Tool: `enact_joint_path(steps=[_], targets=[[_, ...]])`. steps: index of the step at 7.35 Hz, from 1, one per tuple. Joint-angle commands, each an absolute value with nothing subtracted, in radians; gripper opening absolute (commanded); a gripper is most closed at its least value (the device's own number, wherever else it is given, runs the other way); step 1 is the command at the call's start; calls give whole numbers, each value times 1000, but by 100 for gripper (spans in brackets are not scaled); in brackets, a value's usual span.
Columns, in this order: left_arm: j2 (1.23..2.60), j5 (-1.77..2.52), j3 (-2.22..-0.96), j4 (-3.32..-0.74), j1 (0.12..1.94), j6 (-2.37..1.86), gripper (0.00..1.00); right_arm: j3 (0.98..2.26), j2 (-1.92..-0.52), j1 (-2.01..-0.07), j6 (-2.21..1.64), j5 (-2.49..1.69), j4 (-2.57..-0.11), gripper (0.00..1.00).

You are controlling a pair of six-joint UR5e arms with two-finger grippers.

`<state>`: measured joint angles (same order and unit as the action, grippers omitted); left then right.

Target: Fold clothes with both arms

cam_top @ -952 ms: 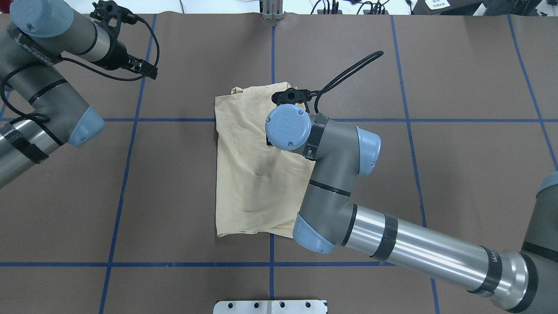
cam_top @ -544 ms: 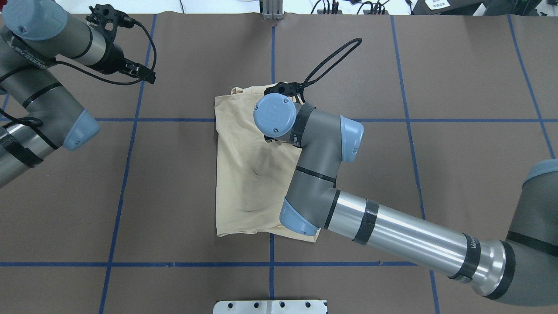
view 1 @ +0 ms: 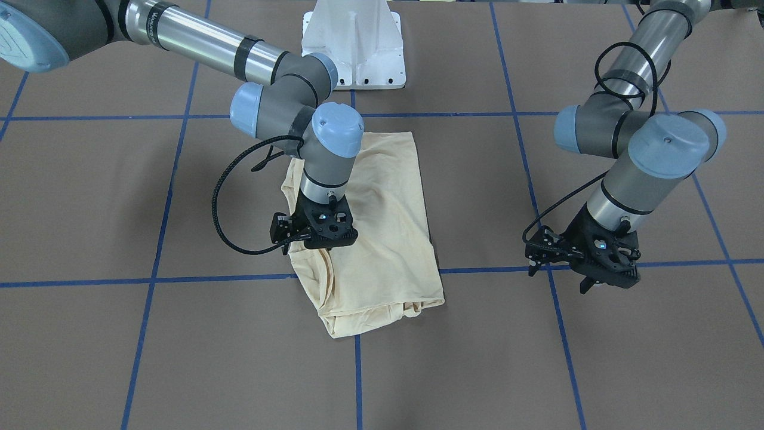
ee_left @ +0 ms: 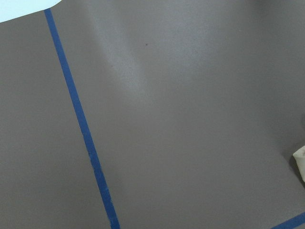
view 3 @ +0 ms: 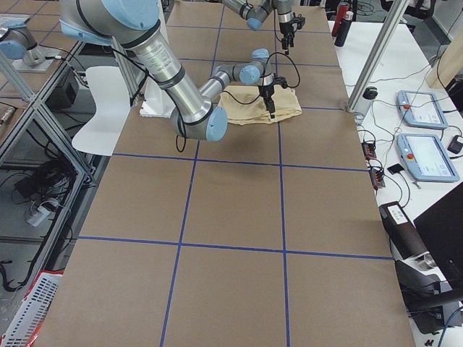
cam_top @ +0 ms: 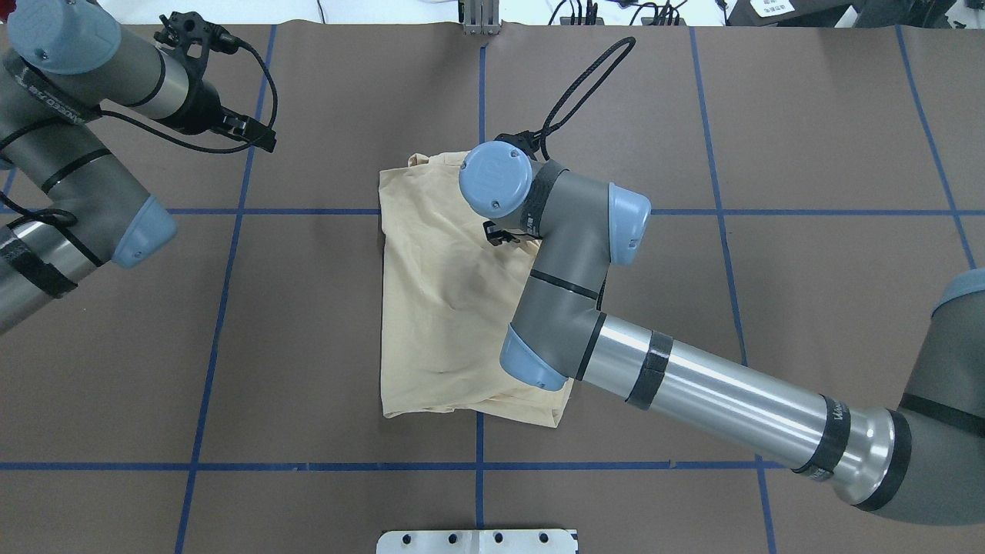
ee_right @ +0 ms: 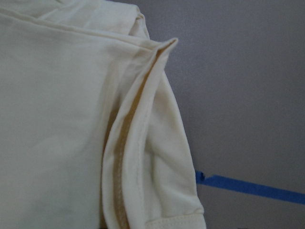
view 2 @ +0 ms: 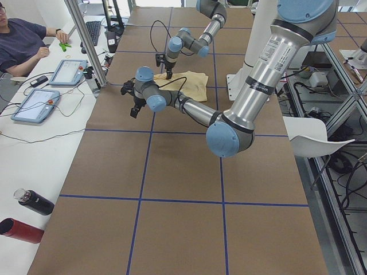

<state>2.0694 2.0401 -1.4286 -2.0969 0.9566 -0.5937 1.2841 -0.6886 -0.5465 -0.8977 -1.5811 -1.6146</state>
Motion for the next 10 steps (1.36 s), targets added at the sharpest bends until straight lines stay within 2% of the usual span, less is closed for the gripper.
enact_joint_path(steps=[1, 3, 5, 6, 7, 10], targets=[[2069, 2040, -1428, -2097, 956, -594, 100, 1270, -695, -583, -821, -1598, -1634, 91], [2069, 2040, -1427, -2097, 956, -594, 100, 1282, -745, -627, -738, -1617, -1655, 90], [2071, 2042, -1433, -2095, 956, -595, 100, 1418, -860, -663, -684, -1641, -1648, 91], [2072, 2042, -1442, -2094, 956, -650, 100, 1477, -870, -676, -701, -1696, -1644, 98], [2072, 2042, -1471, -2091, 928, -725, 100, 1539, -891, -680, -769, -1739, -1646, 98], [1976, 2036, -1716, -2060, 751, -1048, 100, 1840, -1059, -643, -1022, -1767, -1641, 99]])
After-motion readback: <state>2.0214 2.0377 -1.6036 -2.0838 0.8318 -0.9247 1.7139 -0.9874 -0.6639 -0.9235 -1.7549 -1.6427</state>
